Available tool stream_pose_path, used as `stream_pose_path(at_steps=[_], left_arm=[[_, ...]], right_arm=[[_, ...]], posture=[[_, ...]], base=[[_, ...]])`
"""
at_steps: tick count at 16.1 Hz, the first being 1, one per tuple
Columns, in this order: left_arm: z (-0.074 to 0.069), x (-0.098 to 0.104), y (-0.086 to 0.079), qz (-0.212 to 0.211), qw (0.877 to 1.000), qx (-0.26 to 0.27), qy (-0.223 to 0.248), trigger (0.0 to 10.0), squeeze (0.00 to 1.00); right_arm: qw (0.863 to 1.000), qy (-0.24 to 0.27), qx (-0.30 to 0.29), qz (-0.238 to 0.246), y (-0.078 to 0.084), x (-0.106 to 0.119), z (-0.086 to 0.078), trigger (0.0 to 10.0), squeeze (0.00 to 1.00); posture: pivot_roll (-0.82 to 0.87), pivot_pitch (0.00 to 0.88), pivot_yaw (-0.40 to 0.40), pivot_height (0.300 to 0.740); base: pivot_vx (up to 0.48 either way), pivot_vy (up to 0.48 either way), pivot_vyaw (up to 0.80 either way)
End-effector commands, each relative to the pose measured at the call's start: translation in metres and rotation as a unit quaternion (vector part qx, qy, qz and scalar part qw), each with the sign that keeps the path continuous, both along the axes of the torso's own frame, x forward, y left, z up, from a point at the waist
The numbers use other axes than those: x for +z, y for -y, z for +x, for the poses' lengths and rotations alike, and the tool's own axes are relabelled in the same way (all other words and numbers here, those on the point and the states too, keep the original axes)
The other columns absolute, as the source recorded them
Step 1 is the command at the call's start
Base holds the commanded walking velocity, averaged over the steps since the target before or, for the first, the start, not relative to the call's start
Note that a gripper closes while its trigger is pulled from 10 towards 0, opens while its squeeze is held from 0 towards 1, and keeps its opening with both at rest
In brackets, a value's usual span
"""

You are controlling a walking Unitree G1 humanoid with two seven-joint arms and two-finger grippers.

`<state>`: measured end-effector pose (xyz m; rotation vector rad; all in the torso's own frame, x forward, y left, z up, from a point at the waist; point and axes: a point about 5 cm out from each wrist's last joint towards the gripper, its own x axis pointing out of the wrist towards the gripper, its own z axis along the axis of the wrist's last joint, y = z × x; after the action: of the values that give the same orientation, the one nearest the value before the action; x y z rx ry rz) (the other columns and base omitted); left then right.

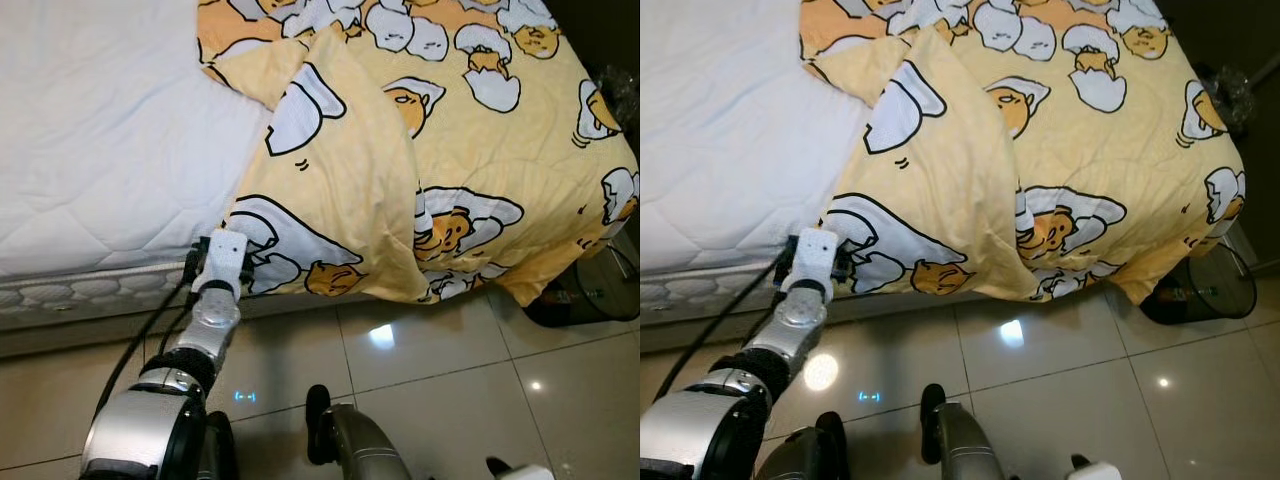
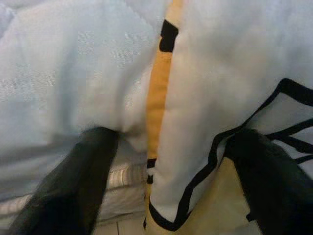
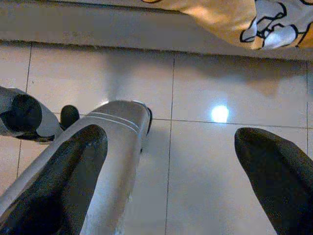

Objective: Clean up the room

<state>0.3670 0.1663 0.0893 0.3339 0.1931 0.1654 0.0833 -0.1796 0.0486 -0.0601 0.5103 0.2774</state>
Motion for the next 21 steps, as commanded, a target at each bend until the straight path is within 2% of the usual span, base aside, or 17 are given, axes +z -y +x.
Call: stream_pose_path(at_steps=[1, 5, 7, 11, 15, 21], left_arm=[[-0.001, -0.003, 0.008, -0.001, 1.0, -0.019, -0.007, 0.0, 0.0], [-0.002, -0.006, 0.012, -0.003, 0.999, -0.033, -0.022, 0.0, 0.0], [-0.002, -0.008, 0.019, -0.014, 0.998, -0.051, -0.029, 0.0, 0.0], [-0.016, -0.031, 0.036, -0.034, 0.995, -0.071, -0.065, 0.0, 0.0], [-0.016, -0.03, 0.036, -0.036, 0.994, -0.078, -0.065, 0.0, 0.0], [-0.013, -0.027, 0.025, -0.053, 0.993, -0.075, -0.07, 0.0, 0.0]], right_arm=[[1.0, -0.014, -0.01, -0.017, 0.009, -0.001, -0.008, 10.0, 0.0], [1.0, -0.014, -0.01, -0.018, 0.007, -0.001, -0.006, 10.0, 0.0], [1.0, -0.014, -0.012, -0.019, 0.007, -0.002, -0.006, 10.0, 0.0], [1.0, -0.017, -0.013, -0.019, 0.004, -0.007, -0.005, 10.0, 0.0], [1.0, -0.01, -0.016, -0.02, 0.004, -0.007, 0.001, 10.0, 0.0], [1.0, -0.001, -0.019, -0.024, 0.005, -0.008, 0.008, 10.0, 0.0]], posture=[[-0.28, 0.421, -0.201, 0.71], [-0.28, 0.424, -0.193, 0.71], [-0.28, 0.421, -0.189, 0.71], [-0.26, 0.417, -0.172, 0.71], [-0.26, 0.402, -0.166, 0.71], [-0.26, 0.382, -0.159, 0.71]], base=[[0.0, 0.0, 0.0], [0.0, 0.0, 0.0], [0.0, 0.0, 0.0], [0.0, 0.0, 0.0], [0.0, 0.0, 0.0], [0.0, 0.0, 0.0]])
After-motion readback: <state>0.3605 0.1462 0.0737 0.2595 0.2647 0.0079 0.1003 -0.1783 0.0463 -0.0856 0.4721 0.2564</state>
